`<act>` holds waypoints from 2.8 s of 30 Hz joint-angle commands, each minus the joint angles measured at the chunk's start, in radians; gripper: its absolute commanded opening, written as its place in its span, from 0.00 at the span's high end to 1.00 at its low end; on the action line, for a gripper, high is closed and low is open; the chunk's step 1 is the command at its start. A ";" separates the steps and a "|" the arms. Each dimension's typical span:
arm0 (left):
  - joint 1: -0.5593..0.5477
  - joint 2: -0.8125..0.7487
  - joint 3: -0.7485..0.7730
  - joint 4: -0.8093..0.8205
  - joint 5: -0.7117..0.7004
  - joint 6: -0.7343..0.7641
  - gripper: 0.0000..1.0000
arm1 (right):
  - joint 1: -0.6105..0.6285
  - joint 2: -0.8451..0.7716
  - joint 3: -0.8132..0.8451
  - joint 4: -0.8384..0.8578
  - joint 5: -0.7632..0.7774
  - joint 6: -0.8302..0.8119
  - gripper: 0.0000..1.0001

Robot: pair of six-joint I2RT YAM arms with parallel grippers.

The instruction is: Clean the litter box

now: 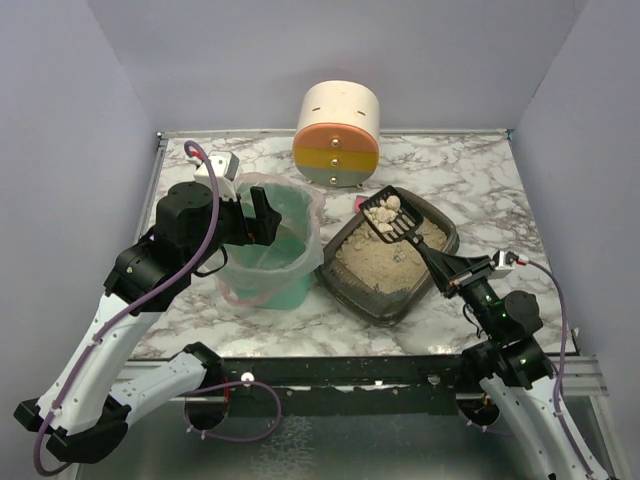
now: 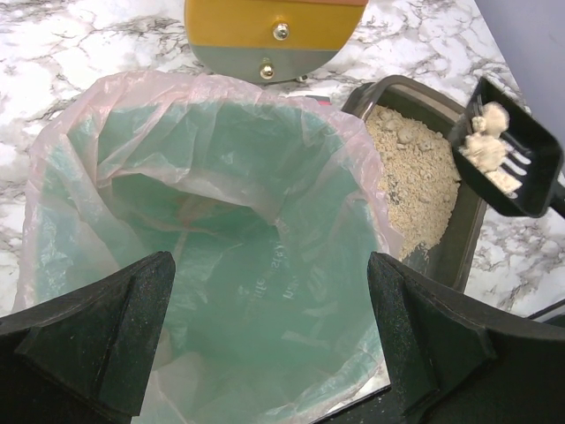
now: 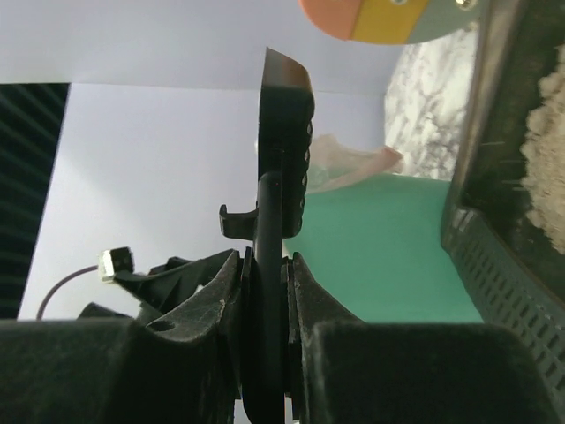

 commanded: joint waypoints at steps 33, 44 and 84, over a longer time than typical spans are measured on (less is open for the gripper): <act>0.002 -0.096 -0.054 -0.041 -0.152 0.008 0.01 | 0.004 0.227 0.259 0.030 -0.129 -0.293 1.00; 0.002 -0.170 -0.093 -0.042 -0.230 0.011 0.01 | 0.003 0.477 0.384 0.162 -0.333 -0.397 0.99; 0.002 -0.198 -0.147 -0.057 -0.395 -0.030 0.01 | 0.599 1.315 1.385 -0.559 0.184 -1.364 0.99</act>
